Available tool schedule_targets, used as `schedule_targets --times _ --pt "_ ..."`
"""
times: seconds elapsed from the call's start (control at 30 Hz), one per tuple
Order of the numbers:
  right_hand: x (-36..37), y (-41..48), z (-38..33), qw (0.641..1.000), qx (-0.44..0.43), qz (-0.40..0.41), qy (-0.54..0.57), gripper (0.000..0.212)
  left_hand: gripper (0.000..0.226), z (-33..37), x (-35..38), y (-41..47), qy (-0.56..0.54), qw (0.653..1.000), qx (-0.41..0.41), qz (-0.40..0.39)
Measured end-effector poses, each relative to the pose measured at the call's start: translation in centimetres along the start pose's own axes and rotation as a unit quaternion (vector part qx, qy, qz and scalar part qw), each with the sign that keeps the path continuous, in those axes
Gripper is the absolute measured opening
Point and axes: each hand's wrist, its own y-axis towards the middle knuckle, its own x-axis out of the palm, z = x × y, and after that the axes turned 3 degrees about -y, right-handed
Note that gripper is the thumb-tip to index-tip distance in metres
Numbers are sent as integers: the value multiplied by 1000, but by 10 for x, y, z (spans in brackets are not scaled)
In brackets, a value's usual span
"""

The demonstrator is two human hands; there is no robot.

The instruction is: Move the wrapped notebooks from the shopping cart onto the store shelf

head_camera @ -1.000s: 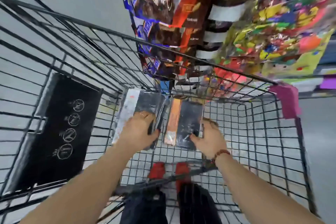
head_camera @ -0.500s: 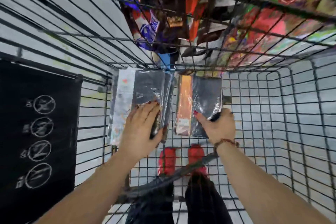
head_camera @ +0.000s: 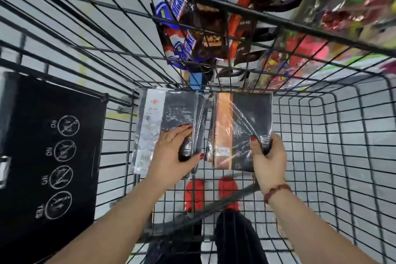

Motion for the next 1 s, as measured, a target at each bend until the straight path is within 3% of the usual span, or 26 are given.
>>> schedule_targets --times 0.07,0.17,0.23,0.3,0.43,0.53,0.63,0.77,0.87,1.0 --pt "3 -4 -10 996 15 -49 70 13 79 16 -3 -1 -125 989 -72 -16" --pt "14 -17 -25 987 29 -123 94 10 51 42 -4 -2 -299 939 -170 -26" --pt "25 -26 -34 984 15 -146 97 16 49 50 -3 0 -360 907 -219 1" --pt "35 -30 -35 985 12 -145 90 22 48 45 -2 0 -363 901 -232 52" --pt "40 -21 -26 983 37 -153 93 8 21 26 -7 6 -383 884 -255 87" --pt "37 -3 -11 997 34 -37 55 6 17 11 -11 9 -334 905 -243 107" --pt "31 23 11 992 20 83 -91 32 21 -2 -13 8 -307 917 -237 96" --pt "37 36 19 974 65 55 -208 80 22 -7 -13 8 -320 909 -250 91" --pt "47 34 18 964 58 28 -259 94 16 -12 -13 8 -323 906 -264 76" --pt "50 38 20 961 79 43 -260 95 21 -14 -14 7 -333 904 -257 73"
